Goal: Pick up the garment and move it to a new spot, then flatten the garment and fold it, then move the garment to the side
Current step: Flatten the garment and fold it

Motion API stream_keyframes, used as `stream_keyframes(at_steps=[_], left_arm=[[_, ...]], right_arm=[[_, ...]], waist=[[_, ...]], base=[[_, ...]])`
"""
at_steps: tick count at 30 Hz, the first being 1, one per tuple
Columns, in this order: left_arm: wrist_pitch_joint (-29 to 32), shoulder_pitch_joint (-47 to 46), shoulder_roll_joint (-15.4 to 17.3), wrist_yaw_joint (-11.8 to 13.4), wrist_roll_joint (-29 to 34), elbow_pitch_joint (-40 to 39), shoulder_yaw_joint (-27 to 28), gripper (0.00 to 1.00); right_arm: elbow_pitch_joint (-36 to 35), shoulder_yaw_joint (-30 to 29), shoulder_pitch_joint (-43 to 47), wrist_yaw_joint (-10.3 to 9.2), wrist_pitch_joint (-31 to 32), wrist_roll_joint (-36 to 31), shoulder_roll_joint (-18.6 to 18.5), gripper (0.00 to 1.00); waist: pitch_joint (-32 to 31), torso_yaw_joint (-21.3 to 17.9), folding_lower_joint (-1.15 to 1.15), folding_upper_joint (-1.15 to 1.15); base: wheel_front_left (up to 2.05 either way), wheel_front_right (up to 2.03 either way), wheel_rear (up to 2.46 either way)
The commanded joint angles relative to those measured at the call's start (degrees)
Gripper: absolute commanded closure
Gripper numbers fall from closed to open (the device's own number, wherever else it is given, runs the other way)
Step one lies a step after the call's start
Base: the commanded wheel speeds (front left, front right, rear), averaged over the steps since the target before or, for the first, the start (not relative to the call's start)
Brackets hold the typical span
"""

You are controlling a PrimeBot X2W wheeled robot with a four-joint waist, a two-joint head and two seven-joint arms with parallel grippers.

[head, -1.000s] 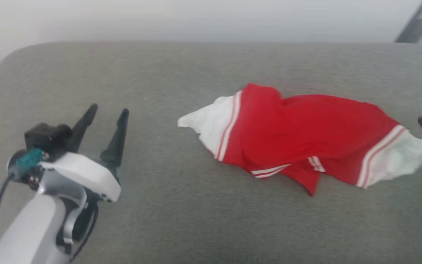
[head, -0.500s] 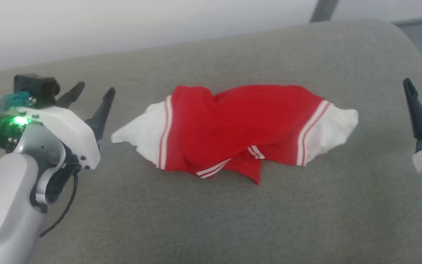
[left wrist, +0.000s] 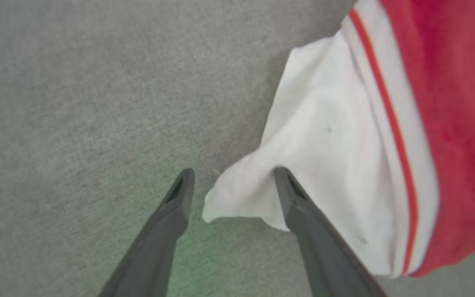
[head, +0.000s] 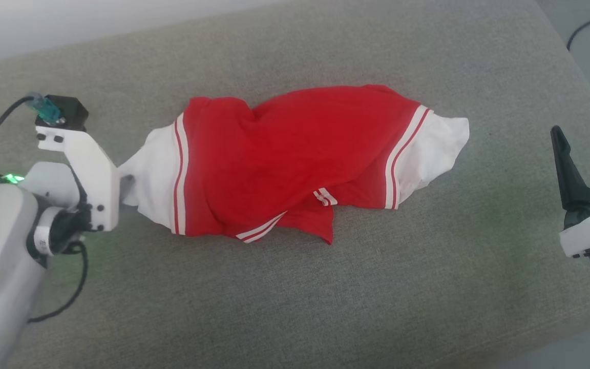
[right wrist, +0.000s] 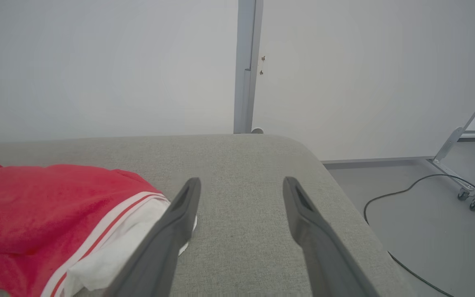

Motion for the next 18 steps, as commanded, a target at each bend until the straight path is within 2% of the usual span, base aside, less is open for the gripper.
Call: stream_keyframes(at_steps=[1, 8, 9, 10, 11, 18], left_arm=[[1.2, -1.6, 0.4, 0.9, 0.7, 1.2, -0.2, 0.00], [5.7, -2.9, -1.8, 2.1, -0.7, 7.2, -1.4, 0.00], [5.9, -2.9, -2.4, 2.1, -1.1, 7.9, -1.5, 0.17], [6.1, -3.0, -2.9, 2.0, -1.3, 8.5, -1.7, 0.65], [6.4, -2.9, -3.5, 1.9, -1.7, 9.2, -1.8, 1.00], [8.3, -3.0, -4.4, 1.4, -2.4, 10.8, -2.6, 1.00]], right_arm=[[-0.1, 0.0, -0.2, -0.01, -0.3, 0.6, 0.3, 0.00], [0.4, 0.3, -1.5, 0.00, -0.6, 1.6, -0.2, 0.00], [0.6, 0.3, -1.7, 0.00, -0.7, 1.6, -0.4, 0.00], [0.7, 0.3, -1.9, 0.00, -0.6, 1.6, -0.4, 0.00], [0.9, 0.2, -2.1, 0.00, -0.6, 1.7, -0.5, 0.00], [1.2, -0.7, -2.3, -0.01, -0.7, 2.0, -1.2, 0.00]], waist=[[1.0, -0.4, 0.00, 0.00], [2.7, -0.3, 0.00, 0.00], [2.9, -0.2, 0.00, 0.00], [3.0, -0.1, 0.00, 0.00], [3.2, 0.0, 0.00, 0.00], [3.2, 1.5, 0.00, 0.00]], base=[[0.00, 0.00, 0.00], [0.00, 0.00, 0.00], [0.00, 0.00, 0.00], [0.00, 0.00, 0.00], [0.00, 0.00, 0.00], [0.00, 0.00, 0.00]])
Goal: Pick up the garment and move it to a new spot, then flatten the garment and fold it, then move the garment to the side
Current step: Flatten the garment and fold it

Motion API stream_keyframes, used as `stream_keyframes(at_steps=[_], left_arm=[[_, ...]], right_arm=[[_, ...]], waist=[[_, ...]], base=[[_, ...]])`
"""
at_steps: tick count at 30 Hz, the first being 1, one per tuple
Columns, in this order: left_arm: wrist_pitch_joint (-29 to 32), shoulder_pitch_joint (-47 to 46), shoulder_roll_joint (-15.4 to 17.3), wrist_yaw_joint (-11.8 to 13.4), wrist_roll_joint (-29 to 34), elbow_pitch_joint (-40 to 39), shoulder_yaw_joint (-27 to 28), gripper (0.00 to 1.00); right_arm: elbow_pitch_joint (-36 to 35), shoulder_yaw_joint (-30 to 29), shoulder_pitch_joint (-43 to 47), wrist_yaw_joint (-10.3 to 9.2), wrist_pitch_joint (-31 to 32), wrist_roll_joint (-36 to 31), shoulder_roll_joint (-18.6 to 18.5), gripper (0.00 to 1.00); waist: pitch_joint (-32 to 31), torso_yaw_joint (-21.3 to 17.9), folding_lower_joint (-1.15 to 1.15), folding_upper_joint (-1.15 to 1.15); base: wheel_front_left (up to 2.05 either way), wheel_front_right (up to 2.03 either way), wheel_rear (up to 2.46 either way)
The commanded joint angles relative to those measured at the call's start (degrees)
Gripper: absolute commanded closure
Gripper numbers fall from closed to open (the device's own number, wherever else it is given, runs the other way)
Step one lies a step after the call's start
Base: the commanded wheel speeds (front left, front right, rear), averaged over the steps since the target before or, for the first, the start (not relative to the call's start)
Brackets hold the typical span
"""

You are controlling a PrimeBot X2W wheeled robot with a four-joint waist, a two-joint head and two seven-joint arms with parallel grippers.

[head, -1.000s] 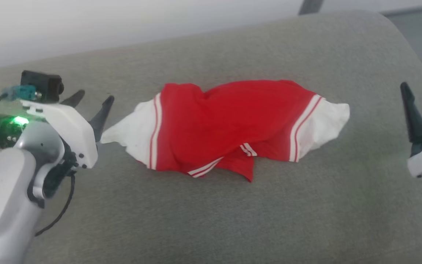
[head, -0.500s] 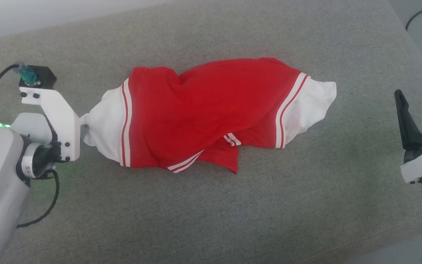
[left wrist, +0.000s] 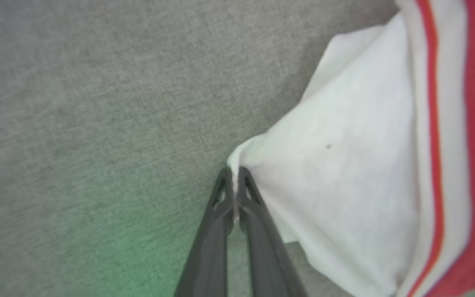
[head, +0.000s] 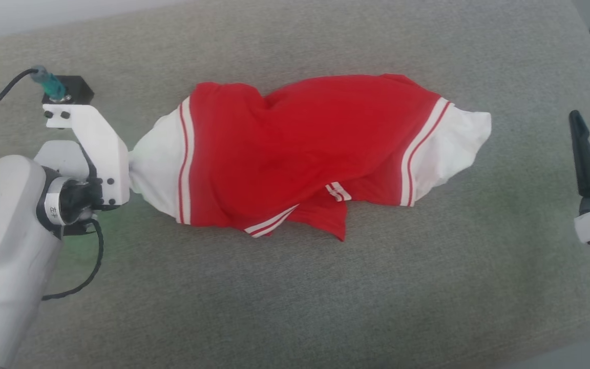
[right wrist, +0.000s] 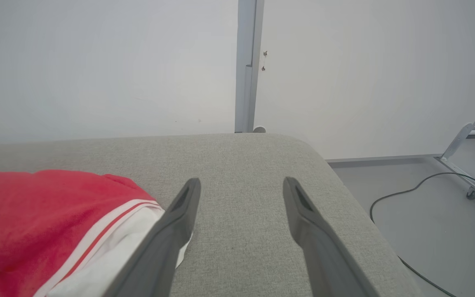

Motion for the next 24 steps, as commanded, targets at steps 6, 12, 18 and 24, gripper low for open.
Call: stream_keyframes(at_steps=[6, 12, 18, 24], left_arm=[[1.9, 3.1, 2.2, 1.0, 0.5, -1.6, -0.9, 1.00], [5.4, 8.4, 7.5, 5.2, 0.5, -13.0, 0.2, 1.00], [6.9, 17.2, 12.1, 10.0, -1.1, -23.8, 2.2, 1.00], [2.6, 22.7, 11.1, 10.4, -2.8, -25.8, 3.7, 1.00]], right_arm=[[-0.3, -1.7, 0.9, 0.00, 0.7, -0.5, -0.8, 0.00], [-1.4, -4.3, 2.6, 0.00, 2.5, -1.8, -0.7, 0.00], [-3.3, -6.1, 4.3, -0.01, 4.4, -2.6, -0.1, 0.00], [-4.7, -5.9, 4.7, 0.00, 6.1, -3.2, 0.4, 0.00]], waist=[[-1.5, 3.0, 0.00, 0.00], [-3.6, 6.8, 0.00, 0.00], [-4.6, 9.1, 0.00, 0.00], [-5.1, 10.0, 0.00, 0.00]], base=[[0.00, 0.00, 0.00], [0.00, 0.00, 0.00], [0.00, 0.00, 0.00], [0.00, 0.00, 0.00]])
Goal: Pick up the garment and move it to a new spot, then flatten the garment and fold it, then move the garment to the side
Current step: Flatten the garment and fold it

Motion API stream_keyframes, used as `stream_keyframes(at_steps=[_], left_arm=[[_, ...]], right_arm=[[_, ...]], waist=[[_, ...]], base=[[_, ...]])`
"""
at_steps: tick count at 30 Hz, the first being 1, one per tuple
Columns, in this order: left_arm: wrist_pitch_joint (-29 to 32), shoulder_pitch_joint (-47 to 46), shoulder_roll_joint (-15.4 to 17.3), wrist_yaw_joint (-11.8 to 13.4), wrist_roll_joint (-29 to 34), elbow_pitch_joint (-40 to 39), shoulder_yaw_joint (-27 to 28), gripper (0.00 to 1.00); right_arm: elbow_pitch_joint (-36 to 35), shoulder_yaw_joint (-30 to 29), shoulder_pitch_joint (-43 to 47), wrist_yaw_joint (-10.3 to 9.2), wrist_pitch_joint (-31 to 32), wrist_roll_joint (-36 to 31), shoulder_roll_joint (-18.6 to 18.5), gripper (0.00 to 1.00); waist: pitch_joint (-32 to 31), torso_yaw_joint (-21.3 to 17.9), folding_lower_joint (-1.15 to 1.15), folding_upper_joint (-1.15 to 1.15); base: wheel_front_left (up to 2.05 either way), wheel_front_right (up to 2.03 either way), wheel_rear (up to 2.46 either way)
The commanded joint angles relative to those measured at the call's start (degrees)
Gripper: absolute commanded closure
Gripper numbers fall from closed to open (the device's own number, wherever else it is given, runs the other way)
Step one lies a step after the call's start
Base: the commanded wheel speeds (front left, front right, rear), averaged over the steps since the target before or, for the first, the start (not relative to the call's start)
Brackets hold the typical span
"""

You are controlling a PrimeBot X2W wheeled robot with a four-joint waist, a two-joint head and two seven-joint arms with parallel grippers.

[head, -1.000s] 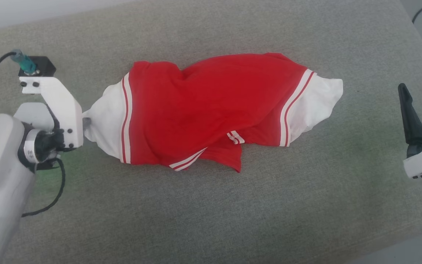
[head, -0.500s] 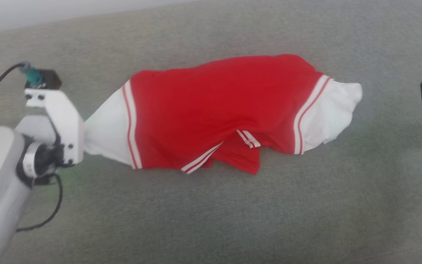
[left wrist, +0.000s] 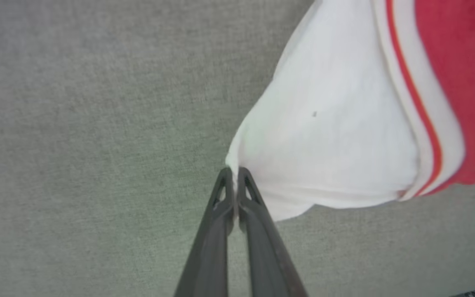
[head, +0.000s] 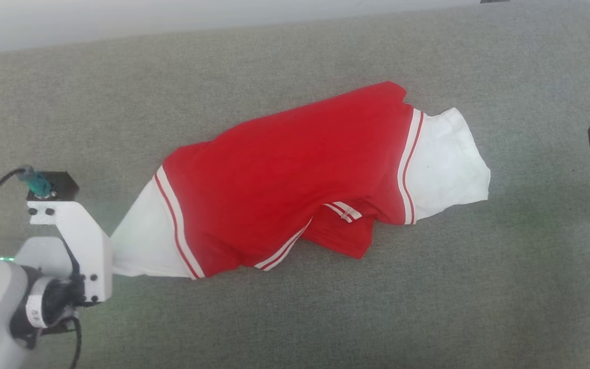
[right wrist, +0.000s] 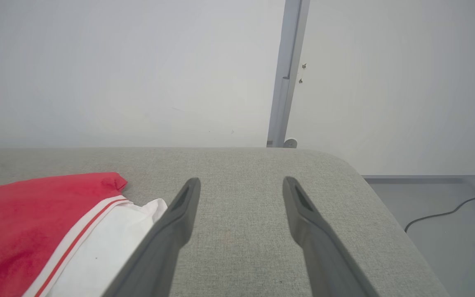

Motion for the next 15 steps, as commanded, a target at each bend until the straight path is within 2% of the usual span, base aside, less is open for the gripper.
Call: stream_keyframes(at_steps=[1, 3, 4, 5, 15], left_arm=[[-1.3, 0.3, -0.6, -0.3, 0.0, 0.4, 0.3, 0.85], [-2.4, 0.4, -1.4, -0.7, -0.1, 1.5, 0.1, 0.42], [-2.7, 0.2, -1.7, -1.0, -0.1, 1.9, -0.1, 0.11], [-2.8, 0.0, -2.1, -1.2, -0.1, 2.3, -0.3, 0.00], [-0.6, -3.8, -2.5, -1.9, 0.9, 3.7, -1.9, 0.00]], right_arm=[[-0.4, 0.0, 0.4, -0.01, 0.3, -0.1, 0.2, 0.00], [-0.7, 0.1, 0.6, -0.01, 0.7, -0.3, 0.1, 0.00], [-0.9, 0.2, 0.7, -0.01, 1.0, -0.4, 0.2, 0.00], [-1.0, 0.2, 0.8, -0.02, 1.0, -0.4, 0.3, 0.00], [-1.8, 0.6, 1.4, -0.01, 2.0, -0.5, -0.1, 0.00]], waist=[[-0.2, 0.2, 0.00, 0.00], [-0.6, 0.4, 0.00, 0.00], [-0.8, 0.4, 0.00, 0.00], [-1.0, 0.5, 0.00, 0.00], [-1.8, 0.3, 0.00, 0.00]], base=[[0.00, 0.00, 0.00], [0.00, 0.00, 0.00], [0.00, 0.00, 0.00], [0.00, 0.00, 0.00], [0.00, 0.00, 0.00]])
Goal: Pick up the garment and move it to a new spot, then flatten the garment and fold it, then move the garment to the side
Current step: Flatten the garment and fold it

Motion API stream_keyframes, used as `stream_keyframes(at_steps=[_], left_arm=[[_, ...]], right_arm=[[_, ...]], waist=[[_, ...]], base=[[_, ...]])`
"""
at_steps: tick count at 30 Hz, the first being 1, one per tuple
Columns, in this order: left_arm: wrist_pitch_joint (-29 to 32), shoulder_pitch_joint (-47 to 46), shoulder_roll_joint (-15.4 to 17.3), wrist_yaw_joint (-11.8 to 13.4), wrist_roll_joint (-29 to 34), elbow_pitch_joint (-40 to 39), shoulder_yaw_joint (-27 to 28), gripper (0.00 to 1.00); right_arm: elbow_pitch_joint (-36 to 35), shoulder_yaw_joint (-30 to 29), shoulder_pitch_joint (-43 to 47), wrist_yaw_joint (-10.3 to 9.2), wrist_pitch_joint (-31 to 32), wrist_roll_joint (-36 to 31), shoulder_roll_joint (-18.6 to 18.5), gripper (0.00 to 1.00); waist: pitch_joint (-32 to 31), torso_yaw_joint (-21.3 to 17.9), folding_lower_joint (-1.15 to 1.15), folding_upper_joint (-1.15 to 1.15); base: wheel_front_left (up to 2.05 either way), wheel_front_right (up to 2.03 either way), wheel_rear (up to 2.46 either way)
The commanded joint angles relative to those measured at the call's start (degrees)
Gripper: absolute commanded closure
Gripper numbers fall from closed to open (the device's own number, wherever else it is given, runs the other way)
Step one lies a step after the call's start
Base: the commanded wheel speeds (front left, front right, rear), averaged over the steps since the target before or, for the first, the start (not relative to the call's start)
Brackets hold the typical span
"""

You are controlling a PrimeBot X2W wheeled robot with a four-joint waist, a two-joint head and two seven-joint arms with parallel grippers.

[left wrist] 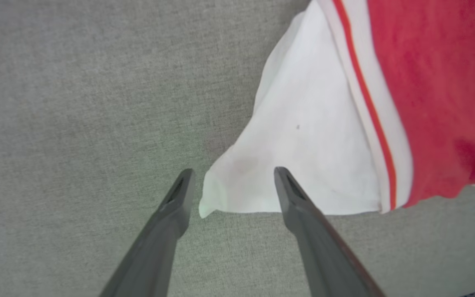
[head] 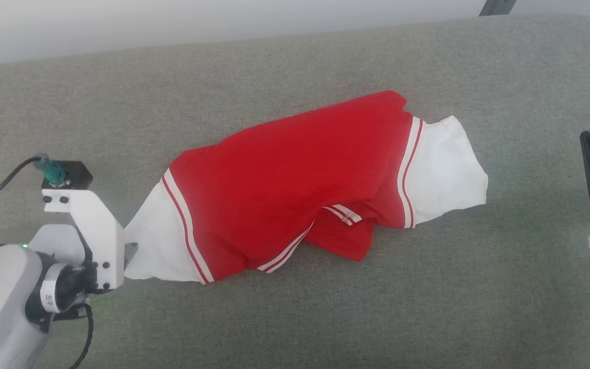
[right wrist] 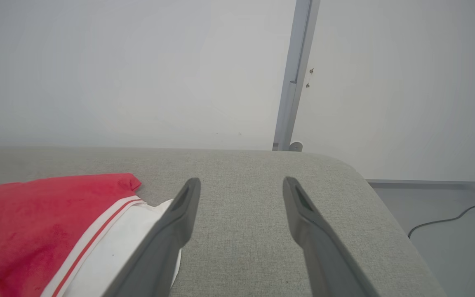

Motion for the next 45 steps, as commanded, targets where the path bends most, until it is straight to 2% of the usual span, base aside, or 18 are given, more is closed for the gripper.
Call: stream_keyframes(at_steps=[1, 10, 14, 15, 16, 17, 21, 25, 31, 36, 41, 42, 43, 44, 45], left_arm=[[0.4, -0.6, 0.0, -0.3, 0.3, 0.3, -0.2, 0.00], [5.7, -2.9, -1.5, 1.7, 0.6, 6.1, -3.0, 0.00], [4.7, -2.9, -3.4, 1.3, 0.1, 9.1, -3.4, 0.00], [4.3, -2.8, -4.2, 1.2, -0.5, 9.9, -3.2, 0.16], [4.3, -2.6, -4.8, 0.2, -1.1, 10.4, -3.5, 0.80], [4.6, -2.6, -5.4, -0.2, -1.5, 11.1, -3.7, 1.00], [3.5, -3.8, -6.6, -2.3, -1.5, 11.8, -4.3, 1.00], [2.3, -6.2, -8.6, -3.1, -0.8, 11.8, -5.1, 1.00], [0.4, -9.7, -11.7, -4.7, 0.3, 11.6, -6.6, 1.00], [-0.4, -11.7, -14.0, -5.7, 1.2, 12.6, -8.2, 1.00], [-1.7, -13.1, -15.6, -6.6, 1.4, 14.6, -8.8, 1.00], [-2.0, -13.3, -15.9, -6.8, 1.4, 15.1, -8.8, 1.00], [-2.0, -13.3, -15.9, -6.8, 1.4, 15.1, -8.8, 1.00], [-2.3, -13.5, -16.0, -6.9, 1.5, 15.6, -8.8, 1.00], [-2.4, -13.9, -16.1, -7.1, 1.4, 16.1, -8.8, 1.00]], right_arm=[[-0.3, 0.1, 0.3, -0.01, 0.1, 0.0, -0.2, 0.00], [-1.8, 0.0, 0.4, -0.02, 1.4, 0.6, -0.7, 0.00], [-2.3, 0.2, 0.2, -0.01, 2.0, 1.0, -1.1, 0.00], [-2.4, 0.3, 0.2, -0.02, 2.2, 1.3, -1.2, 0.00], [-2.4, 0.5, 0.2, -0.01, 2.7, 1.8, -1.3, 0.00], [-2.5, 1.1, 0.2, -0.02, 3.3, 2.2, -1.6, 0.00], [-3.2, 6.1, -0.1, -0.01, 8.5, 7.2, -4.6, 0.00], [-2.7, 10.7, -1.9, -0.01, 14.0, 12.0, -8.3, 0.00], [1.5, 16.8, -6.8, -0.01, 21.0, 16.5, -12.6, 0.00], [7.3, 21.8, -11.0, -0.01, 27.9, 19.9, -13.9, 0.00], [13.3, 27.3, -14.5, -0.01, 34.2, 21.4, -13.4, 0.00], [14.3, 28.5, -14.9, -0.02, 35.1, 21.3, -13.5, 0.58], [14.3, 28.5, -14.9, -0.02, 35.1, 21.3, -13.5, 0.58], [14.8, 29.5, -15.5, -0.05, 35.3, 21.2, -13.6, 1.00], [15.2, 30.5, -16.2, -0.04, 35.6, 20.9, -13.9, 1.00]], waist=[[0.0, -0.1, 0.00, 0.00], [1.6, -0.8, 0.00, 0.00], [2.6, -0.9, 0.00, 0.00], [2.9, -0.8, 0.00, 0.00], [3.1, -0.8, 0.00, 0.00], [3.3, -0.6, 0.00, 0.00], [4.5, 0.6, 0.00, 0.00], [5.7, 2.4, 0.00, 0.00], [7.6, 5.6, 0.00, 0.00], [8.8, 7.9, 0.00, 0.00], [9.1, 9.3, 0.00, 0.00], [9.0, 9.5, 0.00, 0.00], [9.0, 9.5, 0.00, 0.00], [8.9, 9.6, 0.00, 0.00], [8.7, 9.8, 0.00, 0.00]], base=[[0.00, 0.00, 0.00], [0.00, 0.00, 0.00], [0.00, 0.00, 0.00], [0.00, 0.00, 0.00], [0.00, 0.00, 0.00], [0.00, 0.00, 0.00], [0.00, 0.00, 0.00], [0.00, 0.00, 0.00], [0.00, 0.00, 0.00], [0.00, 0.00, 0.00], [0.00, 0.00, 0.00], [0.00, 0.00, 0.00], [0.00, 0.00, 0.00], [0.00, 0.00, 0.00], [0.00, 0.00, 0.00]])
